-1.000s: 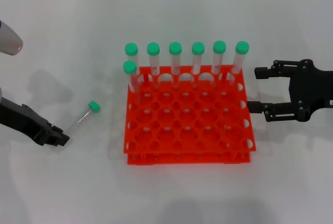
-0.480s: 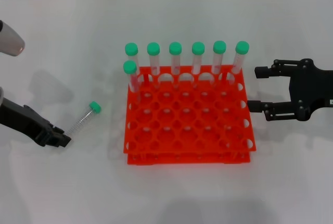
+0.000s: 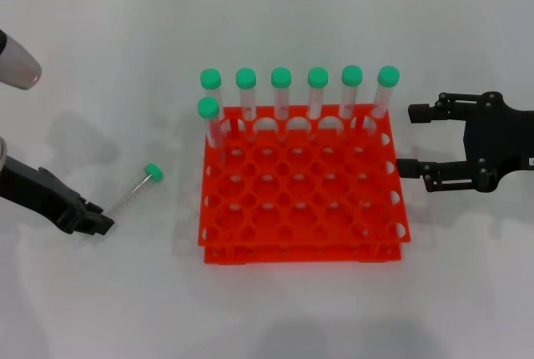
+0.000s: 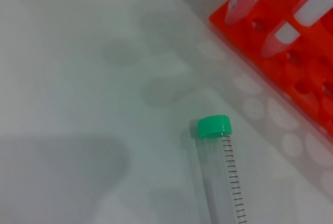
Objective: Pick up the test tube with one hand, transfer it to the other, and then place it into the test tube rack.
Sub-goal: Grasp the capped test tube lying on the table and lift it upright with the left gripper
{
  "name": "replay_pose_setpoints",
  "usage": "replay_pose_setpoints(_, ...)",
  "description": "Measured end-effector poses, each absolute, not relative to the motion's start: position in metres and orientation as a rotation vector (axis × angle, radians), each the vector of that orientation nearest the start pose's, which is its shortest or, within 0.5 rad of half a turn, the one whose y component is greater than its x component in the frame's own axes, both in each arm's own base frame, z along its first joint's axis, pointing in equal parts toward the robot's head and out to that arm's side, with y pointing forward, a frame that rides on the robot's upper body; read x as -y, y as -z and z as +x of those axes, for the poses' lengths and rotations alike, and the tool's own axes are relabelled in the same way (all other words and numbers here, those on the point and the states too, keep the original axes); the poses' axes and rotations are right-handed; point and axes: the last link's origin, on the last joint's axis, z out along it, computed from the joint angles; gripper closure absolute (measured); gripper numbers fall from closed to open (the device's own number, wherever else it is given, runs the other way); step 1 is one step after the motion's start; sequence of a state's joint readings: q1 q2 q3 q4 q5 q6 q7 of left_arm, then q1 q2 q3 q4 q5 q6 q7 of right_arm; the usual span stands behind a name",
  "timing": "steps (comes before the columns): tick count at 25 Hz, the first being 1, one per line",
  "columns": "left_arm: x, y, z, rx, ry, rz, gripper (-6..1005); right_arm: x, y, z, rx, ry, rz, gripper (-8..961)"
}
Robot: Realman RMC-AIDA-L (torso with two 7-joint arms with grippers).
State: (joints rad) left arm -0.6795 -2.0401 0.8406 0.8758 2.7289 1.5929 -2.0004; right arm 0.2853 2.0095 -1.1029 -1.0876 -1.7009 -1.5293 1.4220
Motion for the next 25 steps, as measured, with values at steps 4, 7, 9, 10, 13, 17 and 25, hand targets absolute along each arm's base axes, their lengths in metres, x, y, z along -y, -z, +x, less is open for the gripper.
replay_pose_setpoints(4,-0.3499,-0.025,-0.2832,1.05,-0.464,-2.738,787,-0.3078,-0.0414,0.2417,-0.243,-0.586,-2.755,185)
replay_pose_setpoints(7,-0.3501,-0.0251,-0.2834,1.049,-0.465,-2.736,791,-0.3079,-0.0415,0.2417,-0.242,-0.587,-2.754,185)
replay_pose_setpoints(9,-0.3503,-0.0251,-0.2835,1.048,-0.466,-2.735,794,-0.3079,-0.0415,0.2416,-0.242,-0.587,-2.753,185)
replay_pose_setpoints(10,-0.3505,-0.0251,-0.2835,1.047,-0.465,-2.734,795,-0.308,-0.0415,0.2416,-0.242,-0.588,-2.753,185)
replay_pose_setpoints(13,-0.3511,-0.0252,-0.2833,1.045,-0.465,-2.732,799,-0.308,-0.0415,0.2415,-0.242,-0.588,-2.753,185)
replay_pose_setpoints(17,-0.3513,-0.0251,-0.2833,1.049,-0.464,-2.73,804,-0.308,-0.0415,0.2415,-0.242,-0.588,-2.753,185)
replay_pose_setpoints(25,-0.3515,-0.0249,-0.2834,1.052,-0.463,-2.727,812,-0.3079,-0.0414,0.2417,-0.244,-0.588,-2.753,185)
